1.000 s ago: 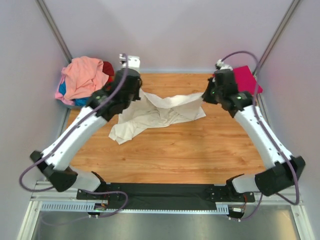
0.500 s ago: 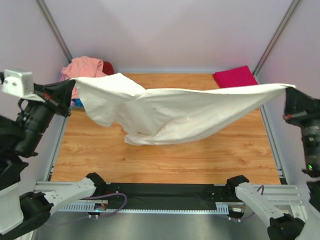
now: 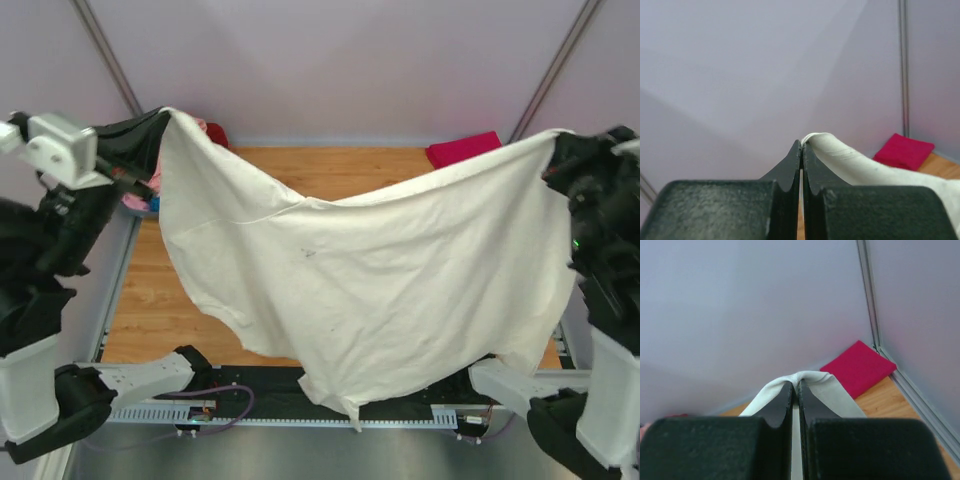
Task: Fold and stack the t-shirts
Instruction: Flatten the tshirt out
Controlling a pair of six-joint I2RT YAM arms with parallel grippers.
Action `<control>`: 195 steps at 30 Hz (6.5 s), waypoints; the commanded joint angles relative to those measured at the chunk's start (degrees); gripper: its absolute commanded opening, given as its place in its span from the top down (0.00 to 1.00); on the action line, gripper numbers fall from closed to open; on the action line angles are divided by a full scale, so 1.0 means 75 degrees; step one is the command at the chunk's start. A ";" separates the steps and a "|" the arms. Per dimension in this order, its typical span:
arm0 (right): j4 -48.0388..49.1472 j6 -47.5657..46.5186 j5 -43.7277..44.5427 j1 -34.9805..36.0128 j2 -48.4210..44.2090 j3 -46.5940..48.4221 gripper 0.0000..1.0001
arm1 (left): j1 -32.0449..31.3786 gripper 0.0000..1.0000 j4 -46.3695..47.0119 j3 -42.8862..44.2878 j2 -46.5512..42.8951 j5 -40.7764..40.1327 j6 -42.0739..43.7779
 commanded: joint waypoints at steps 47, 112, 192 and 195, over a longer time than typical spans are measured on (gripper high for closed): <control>0.1393 0.0773 -0.4369 -0.0465 0.7847 -0.2933 0.15 | 0.2366 0.45 -0.0439 -0.0548 0.9675 -0.0538 -0.4143; 0.1379 0.1148 -0.5153 -0.0430 0.5940 -0.3118 0.07 | 0.2987 0.23 -0.0089 -0.2055 0.9011 0.1337 -0.5162; 0.2504 0.2062 -0.3220 -0.0019 0.0453 -0.8920 0.07 | -0.1407 0.45 -0.0124 -1.2825 -0.0668 -0.0667 -1.0308; 0.2504 0.2132 -0.3255 -0.0148 0.0430 -0.9060 0.08 | -0.1407 0.81 -0.0100 -1.2591 -0.0597 -0.0808 -1.0109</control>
